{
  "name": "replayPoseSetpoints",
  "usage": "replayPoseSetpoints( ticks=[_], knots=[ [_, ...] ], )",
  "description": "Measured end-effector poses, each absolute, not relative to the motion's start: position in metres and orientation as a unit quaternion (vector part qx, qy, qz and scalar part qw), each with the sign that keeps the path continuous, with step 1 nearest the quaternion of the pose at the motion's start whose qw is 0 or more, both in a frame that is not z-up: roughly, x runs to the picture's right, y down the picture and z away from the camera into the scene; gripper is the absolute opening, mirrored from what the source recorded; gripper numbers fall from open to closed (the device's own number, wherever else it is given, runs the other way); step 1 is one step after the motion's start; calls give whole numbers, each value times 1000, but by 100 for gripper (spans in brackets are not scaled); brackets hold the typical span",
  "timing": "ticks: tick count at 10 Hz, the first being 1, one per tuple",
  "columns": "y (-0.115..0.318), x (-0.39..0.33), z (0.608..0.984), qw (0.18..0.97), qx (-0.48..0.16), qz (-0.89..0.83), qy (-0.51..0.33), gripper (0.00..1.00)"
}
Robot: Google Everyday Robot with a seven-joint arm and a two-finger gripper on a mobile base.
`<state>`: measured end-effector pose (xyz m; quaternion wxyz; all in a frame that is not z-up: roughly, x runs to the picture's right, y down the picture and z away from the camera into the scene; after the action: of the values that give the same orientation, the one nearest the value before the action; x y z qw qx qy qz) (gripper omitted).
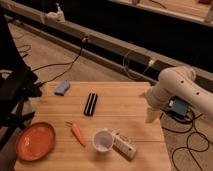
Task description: Push the eraser across the table
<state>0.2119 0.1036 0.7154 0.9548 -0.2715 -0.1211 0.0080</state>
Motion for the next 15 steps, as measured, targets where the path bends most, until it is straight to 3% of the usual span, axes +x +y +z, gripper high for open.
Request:
replayPoseSetpoints(
  ticks=[4,11,12,15],
  knots=[
    [104,212,715,955,-271,8,-121,76],
    [102,212,718,955,-270,5,-119,8],
    [93,201,729,958,-258,-2,-126,1],
    [71,140,761,960,-223,-24,-170,0]
  ],
)
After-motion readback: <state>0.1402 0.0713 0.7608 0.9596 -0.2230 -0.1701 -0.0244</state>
